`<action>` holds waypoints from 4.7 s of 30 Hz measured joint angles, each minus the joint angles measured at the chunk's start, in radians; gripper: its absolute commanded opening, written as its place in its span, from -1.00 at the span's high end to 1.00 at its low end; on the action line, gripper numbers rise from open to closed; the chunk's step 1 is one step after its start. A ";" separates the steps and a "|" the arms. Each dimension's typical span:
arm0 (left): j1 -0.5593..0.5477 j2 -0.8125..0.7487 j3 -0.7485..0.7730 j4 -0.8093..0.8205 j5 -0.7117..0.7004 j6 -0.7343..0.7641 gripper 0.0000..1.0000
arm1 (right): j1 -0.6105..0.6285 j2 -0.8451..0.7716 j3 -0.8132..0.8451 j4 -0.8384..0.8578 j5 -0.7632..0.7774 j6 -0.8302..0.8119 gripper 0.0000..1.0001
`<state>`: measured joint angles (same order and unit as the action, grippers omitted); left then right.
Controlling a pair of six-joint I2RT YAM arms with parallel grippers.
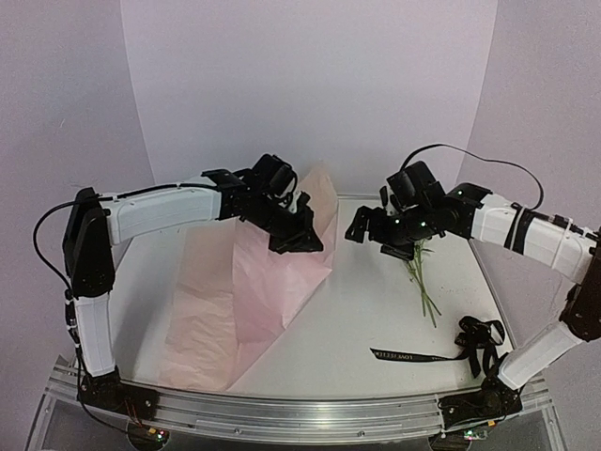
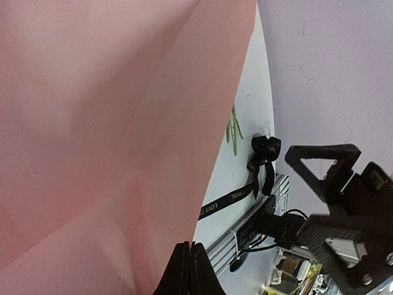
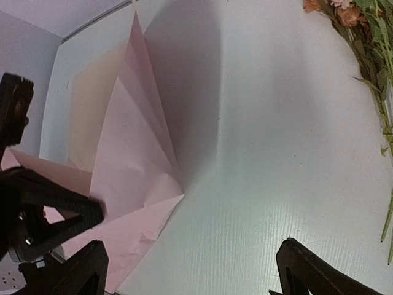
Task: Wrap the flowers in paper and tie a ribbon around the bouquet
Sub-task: Unfold the folded wrapping paper at the center of the board, then adjust the flattened wrapping paper at the center of the board.
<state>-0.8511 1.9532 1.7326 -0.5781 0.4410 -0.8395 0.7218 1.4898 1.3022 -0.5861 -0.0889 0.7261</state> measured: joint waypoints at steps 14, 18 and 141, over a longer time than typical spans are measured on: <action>-0.093 0.105 0.092 -0.002 0.011 0.007 -0.41 | -0.122 0.000 -0.051 -0.028 -0.040 0.065 -0.97; -0.106 0.086 0.101 0.015 0.020 0.011 -0.54 | -0.126 0.000 -0.066 -0.037 -0.049 0.065 -0.97; 0.616 -1.047 -1.219 -0.314 -0.532 -0.531 -0.99 | 0.167 0.278 -0.203 0.100 -0.062 0.059 -0.97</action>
<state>-0.2355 0.9065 0.5132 -0.8926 -0.0915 -1.3710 0.8890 1.7675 1.0992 -0.4857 -0.1513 0.7848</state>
